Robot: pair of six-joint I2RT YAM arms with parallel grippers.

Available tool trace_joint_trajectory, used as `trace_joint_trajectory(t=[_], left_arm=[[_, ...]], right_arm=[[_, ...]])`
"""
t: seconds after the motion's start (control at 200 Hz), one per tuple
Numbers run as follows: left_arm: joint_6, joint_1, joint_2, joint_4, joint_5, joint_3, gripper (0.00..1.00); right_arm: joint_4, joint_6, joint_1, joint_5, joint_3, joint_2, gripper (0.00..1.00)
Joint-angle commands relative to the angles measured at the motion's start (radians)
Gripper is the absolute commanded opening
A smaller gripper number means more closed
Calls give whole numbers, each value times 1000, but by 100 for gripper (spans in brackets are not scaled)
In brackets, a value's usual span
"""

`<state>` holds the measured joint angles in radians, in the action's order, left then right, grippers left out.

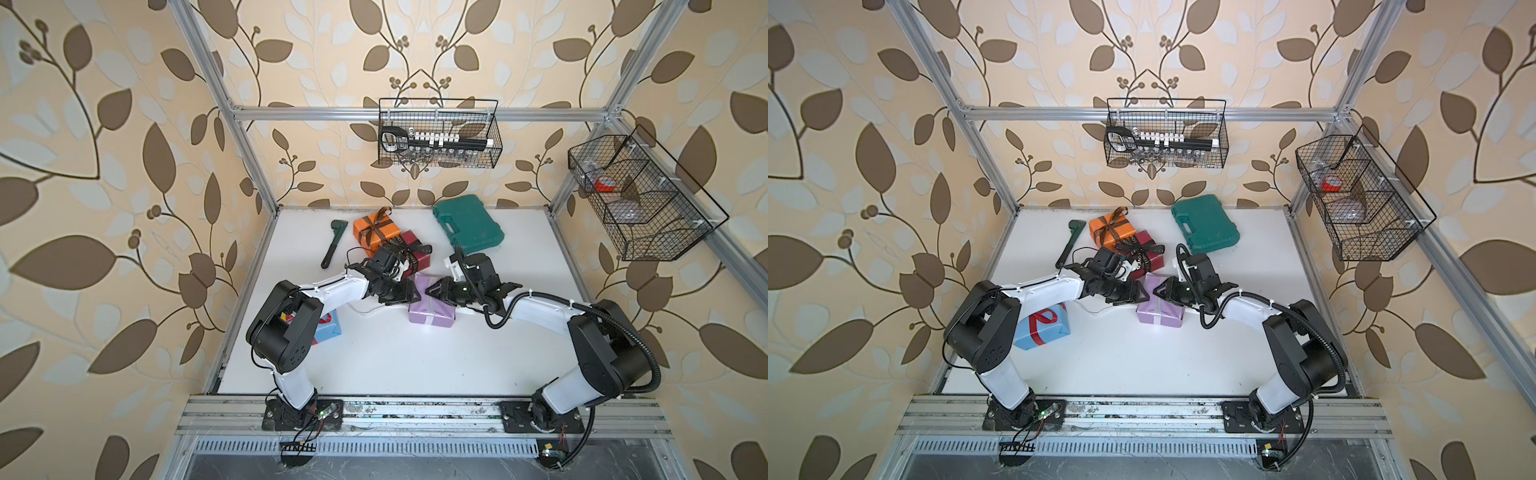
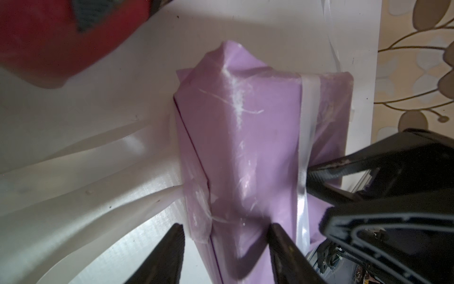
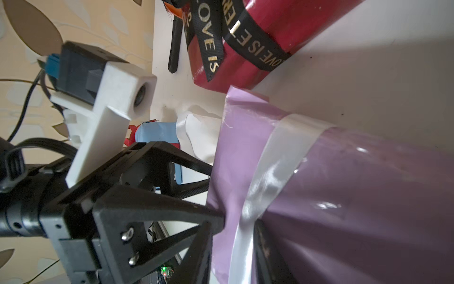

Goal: Untie the ribbon bows on the gift boxes
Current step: Pull the ribbon from the gift box.

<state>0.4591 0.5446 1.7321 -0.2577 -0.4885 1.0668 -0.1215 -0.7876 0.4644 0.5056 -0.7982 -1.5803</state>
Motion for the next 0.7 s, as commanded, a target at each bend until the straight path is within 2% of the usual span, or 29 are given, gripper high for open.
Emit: trace_joint_trajectory(t=[0.0,0.195,0.265,0.43,0.51,0.545,0.665,0.695], left_arm=[[-22,11,27,-28,20,7,56],[-21,14,27,-29,16,7,57],[-21,15,25,-27,15,6,57],[-19,15,31,-25,15,4,57],[-18,17,32,-22,13,3,57],[-17,17,32,-22,11,3,57],[-13,16,26,-21,7,-1,57],[-13,16,22,-20,5,-2,57]], right_arm=[[-43,-41,6,24,29,-30,31],[-112,-74,6,53,47,-51,31],[-123,-81,5,60,48,-60,28],[-259,-143,5,119,78,-72,26],[-260,-151,2,122,77,-80,18],[-220,-141,0,103,67,-79,17],[-70,-66,1,24,30,-54,1],[-46,-57,0,8,27,-44,0]])
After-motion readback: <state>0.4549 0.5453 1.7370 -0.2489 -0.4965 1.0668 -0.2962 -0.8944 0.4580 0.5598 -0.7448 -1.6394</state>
